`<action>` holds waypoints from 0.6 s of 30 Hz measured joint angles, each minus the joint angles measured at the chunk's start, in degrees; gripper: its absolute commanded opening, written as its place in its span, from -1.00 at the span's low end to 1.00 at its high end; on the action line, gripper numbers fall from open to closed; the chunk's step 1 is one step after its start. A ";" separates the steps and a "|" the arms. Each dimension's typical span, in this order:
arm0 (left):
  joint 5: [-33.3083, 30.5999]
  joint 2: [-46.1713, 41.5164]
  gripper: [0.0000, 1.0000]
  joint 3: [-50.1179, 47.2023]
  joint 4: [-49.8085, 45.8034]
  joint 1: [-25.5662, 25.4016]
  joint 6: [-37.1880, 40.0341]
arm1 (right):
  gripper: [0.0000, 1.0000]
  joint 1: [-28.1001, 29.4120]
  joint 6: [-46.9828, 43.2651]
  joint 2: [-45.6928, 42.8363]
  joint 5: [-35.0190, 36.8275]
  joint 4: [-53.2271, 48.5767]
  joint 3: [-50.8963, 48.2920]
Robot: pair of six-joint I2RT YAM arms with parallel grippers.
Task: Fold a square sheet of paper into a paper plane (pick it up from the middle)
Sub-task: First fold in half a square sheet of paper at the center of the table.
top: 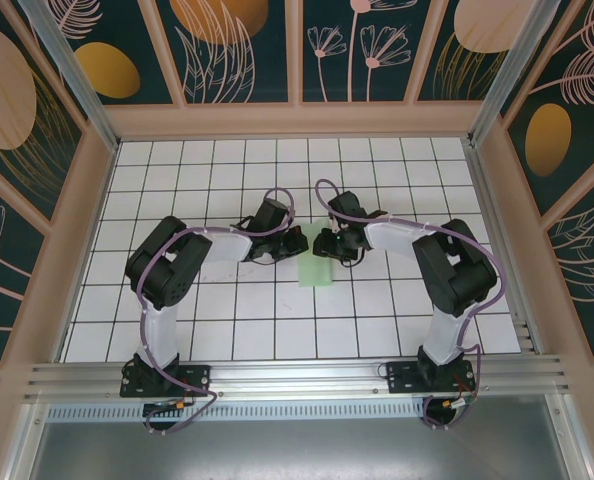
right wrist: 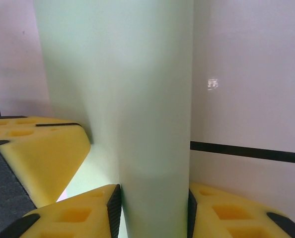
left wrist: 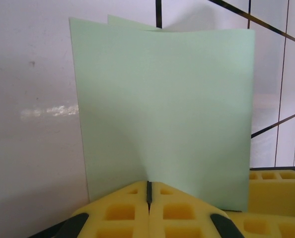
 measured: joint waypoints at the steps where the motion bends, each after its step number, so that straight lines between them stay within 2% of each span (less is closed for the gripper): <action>1: -0.61 -0.11 -0.71 0.26 -0.72 0.00 0.35 | -0.25 0.00 0.00 0.00 0.04 0.17 -0.17; 5: -6.32 -4.17 -0.51 0.33 -4.13 0.00 1.99 | -0.31 -0.11 0.26 -0.63 0.09 1.99 -1.70; 11: -12.98 -12.35 -0.43 0.04 -4.37 0.02 2.64 | -0.35 -0.26 1.07 -1.20 0.11 3.74 -3.10; 18: -15.02 -13.07 -0.39 -3.32 -3.96 0.04 1.53 | -0.35 -2.03 2.43 -2.01 -2.49 7.43 -5.77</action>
